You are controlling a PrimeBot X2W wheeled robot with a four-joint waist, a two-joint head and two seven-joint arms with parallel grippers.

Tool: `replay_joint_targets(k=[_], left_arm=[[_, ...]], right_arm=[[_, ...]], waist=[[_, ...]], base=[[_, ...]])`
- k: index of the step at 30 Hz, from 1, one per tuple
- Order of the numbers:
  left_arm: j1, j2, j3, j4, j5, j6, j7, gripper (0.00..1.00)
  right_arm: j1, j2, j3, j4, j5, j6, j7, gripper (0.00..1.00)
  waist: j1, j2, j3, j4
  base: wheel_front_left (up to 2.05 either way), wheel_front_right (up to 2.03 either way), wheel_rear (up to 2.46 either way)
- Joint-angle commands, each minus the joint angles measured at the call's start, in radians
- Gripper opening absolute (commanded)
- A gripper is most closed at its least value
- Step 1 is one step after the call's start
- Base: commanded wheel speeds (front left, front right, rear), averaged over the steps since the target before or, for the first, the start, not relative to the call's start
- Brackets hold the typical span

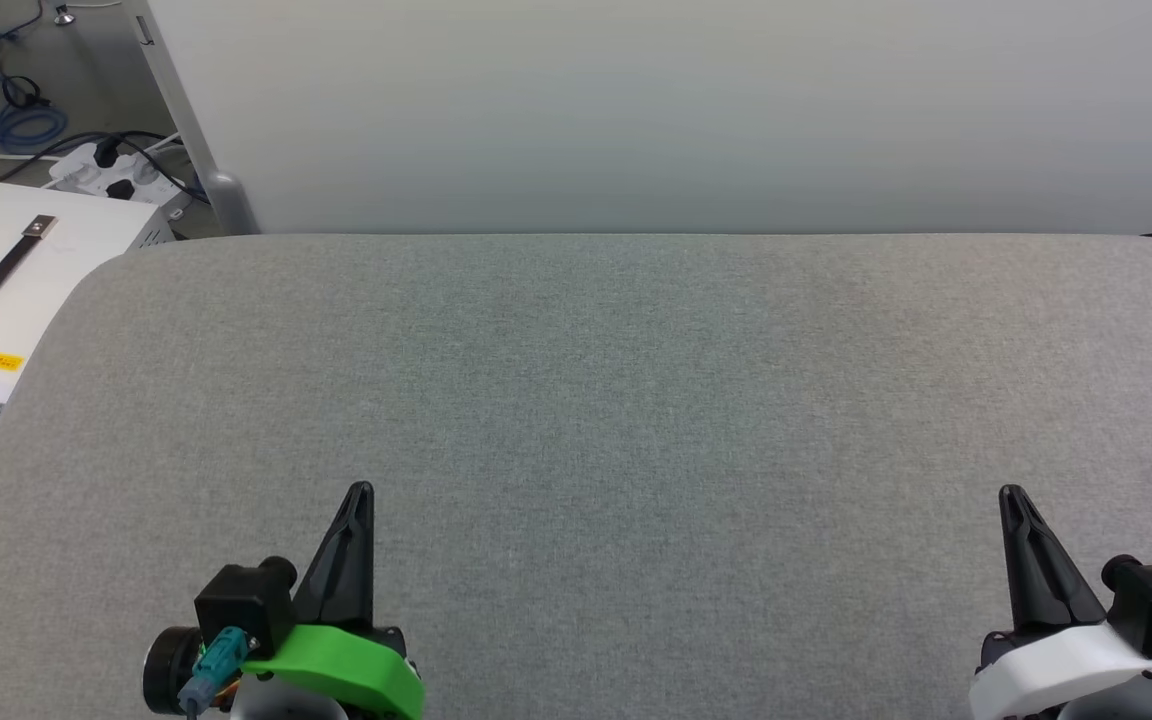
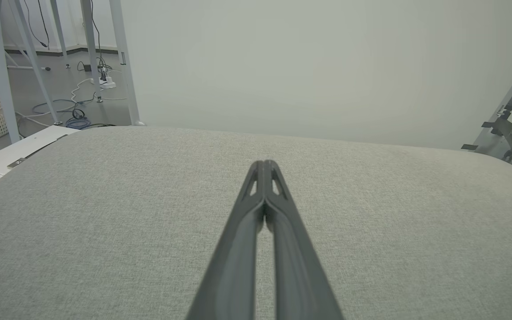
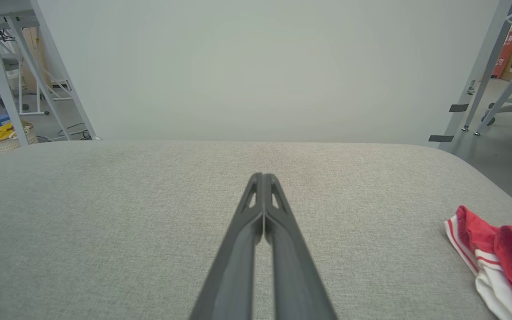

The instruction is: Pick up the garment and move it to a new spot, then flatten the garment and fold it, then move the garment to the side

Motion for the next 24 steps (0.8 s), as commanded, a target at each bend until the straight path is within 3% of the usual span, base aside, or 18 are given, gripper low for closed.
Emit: replay_joint_targets(k=[1, 24], left_arm=[[-0.01, -0.004, 0.003, -0.008, 0.014, 0.007, 0.009, 0.0], [-0.018, -0.006, 0.018, -0.026, 0.061, 0.029, 0.055, 0.0]], right_arm=[[-0.016, 0.004, 0.004, 0.002, -0.014, 0.0, 0.004, 0.0], [-0.037, 0.007, 0.018, 0.005, -0.042, 0.0, 0.04, 0.0]], waist=[[0.0, 0.0, 0.0, 0.0], [0.0, 0.0, 0.003, -0.005]], base=[[0.0, 0.0, 0.0], [0.0, 0.0, 0.0]])
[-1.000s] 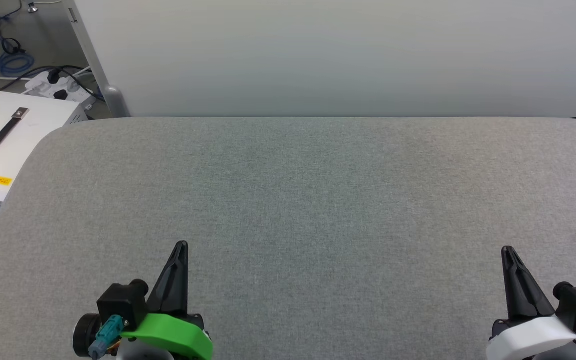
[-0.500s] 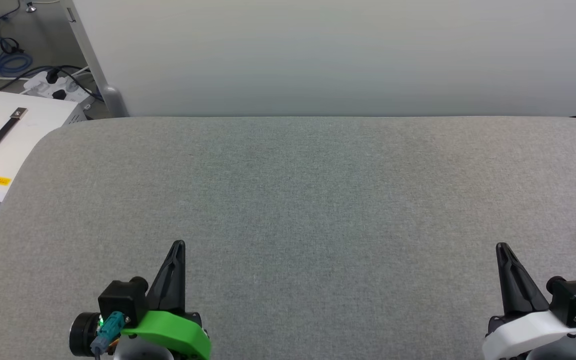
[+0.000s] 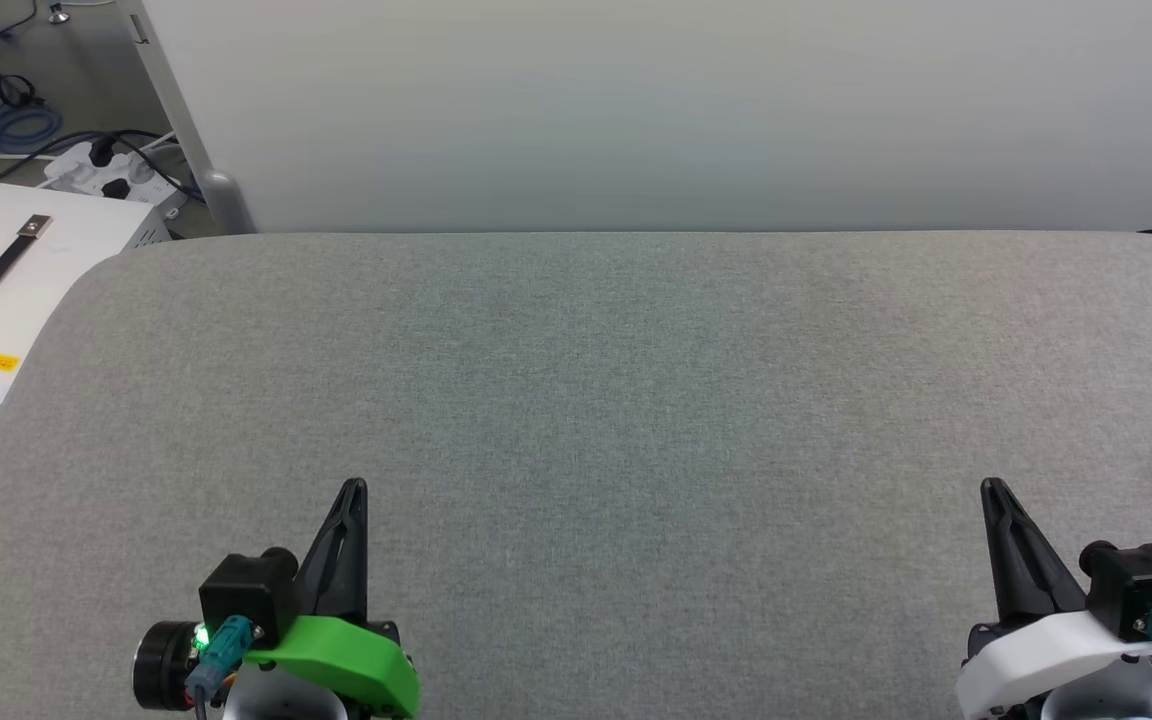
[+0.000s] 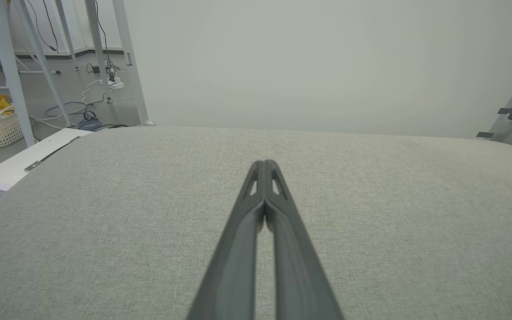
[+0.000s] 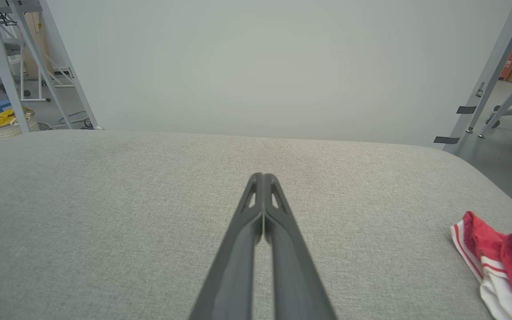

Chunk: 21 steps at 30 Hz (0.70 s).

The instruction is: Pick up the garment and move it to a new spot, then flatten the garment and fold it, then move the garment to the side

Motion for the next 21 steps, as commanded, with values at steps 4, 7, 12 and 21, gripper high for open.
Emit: replay_joint_targets(k=[4, 7, 12, 21], left_arm=[[-0.018, -0.006, 0.009, -0.006, 0.021, 0.013, 0.012, 0.0], [-0.019, -0.006, 0.011, -0.008, 0.027, 0.016, 0.018, 0.0], [-0.021, -0.007, 0.015, -0.012, 0.038, 0.021, 0.028, 0.0], [-0.024, -0.008, 0.021, -0.019, 0.056, 0.029, 0.046, 0.0]], right_arm=[[-0.019, 0.004, 0.006, 0.002, -0.013, 0.0, 0.01, 0.0], [-0.022, 0.004, 0.008, 0.003, -0.017, 0.0, 0.014, 0.0], [-0.026, 0.005, 0.011, 0.003, -0.023, 0.0, 0.022, 0.0], [-0.035, 0.006, 0.017, 0.004, -0.034, 0.0, 0.036, 0.0]], waist=[[0.0, 0.0, 0.001, -0.001], [0.0, 0.0, 0.001, -0.001], [0.0, 0.0, 0.002, -0.002], [0.0, 0.0, 0.003, -0.004]], base=[[0.0, 0.0, 0.0], [0.0, 0.0, 0.0], [0.0, 0.0, 0.0], [0.0, 0.0, 0.0]])
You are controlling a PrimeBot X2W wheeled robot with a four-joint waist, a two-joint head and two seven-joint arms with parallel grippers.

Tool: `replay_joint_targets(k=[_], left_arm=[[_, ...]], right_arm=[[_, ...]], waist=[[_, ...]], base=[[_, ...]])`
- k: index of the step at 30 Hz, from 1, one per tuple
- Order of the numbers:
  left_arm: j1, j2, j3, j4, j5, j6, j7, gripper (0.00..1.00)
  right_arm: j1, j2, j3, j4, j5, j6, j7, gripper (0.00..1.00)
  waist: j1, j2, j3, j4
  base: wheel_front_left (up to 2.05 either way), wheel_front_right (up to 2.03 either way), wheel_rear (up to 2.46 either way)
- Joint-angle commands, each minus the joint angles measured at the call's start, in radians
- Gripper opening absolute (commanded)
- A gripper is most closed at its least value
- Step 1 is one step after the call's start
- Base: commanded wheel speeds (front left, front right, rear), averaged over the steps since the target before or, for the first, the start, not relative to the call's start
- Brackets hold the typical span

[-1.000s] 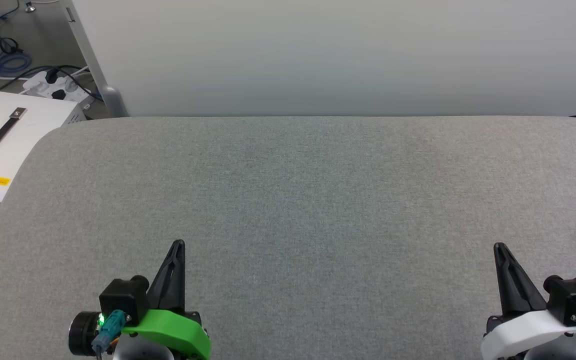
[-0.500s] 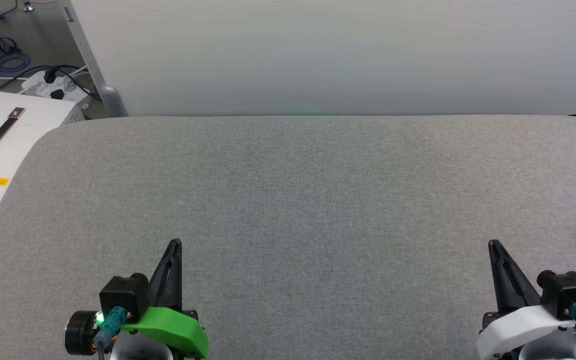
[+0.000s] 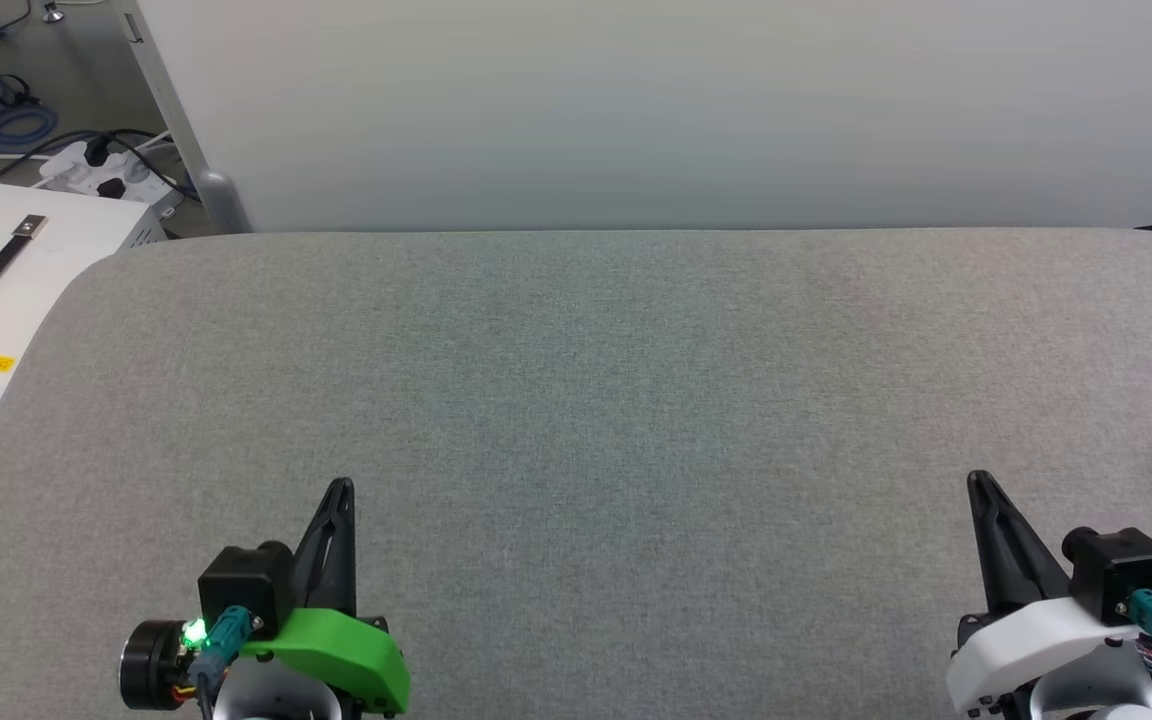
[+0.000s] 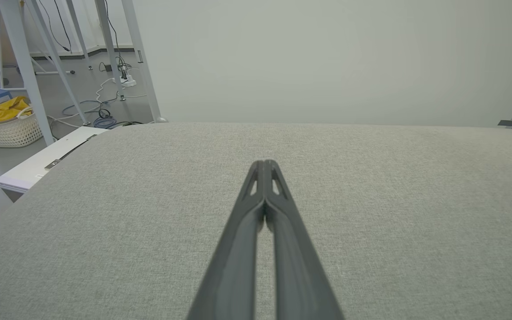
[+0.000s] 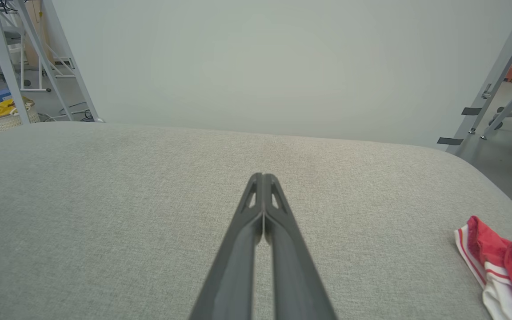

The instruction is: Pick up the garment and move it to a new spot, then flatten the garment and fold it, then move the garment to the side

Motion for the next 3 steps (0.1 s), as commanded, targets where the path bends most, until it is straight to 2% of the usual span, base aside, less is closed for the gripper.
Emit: replay_joint_targets(k=[1, 3], left_arm=[[-0.022, -0.006, 0.003, -0.008, 0.01, 0.006, 0.005, 0.0], [-0.023, -0.006, 0.004, -0.01, 0.014, 0.008, 0.009, 0.0]], right_arm=[[-0.017, 0.004, 0.003, 0.002, -0.015, 0.0, 0.006, 0.0], [-0.019, 0.004, 0.004, 0.003, -0.018, 0.0, 0.009, 0.0]], waist=[[0.0, 0.0, 0.0, 0.0], [0.0, 0.0, 0.0, -0.001]], base=[[0.0, 0.0, 0.0], [0.0, 0.0, 0.0]])
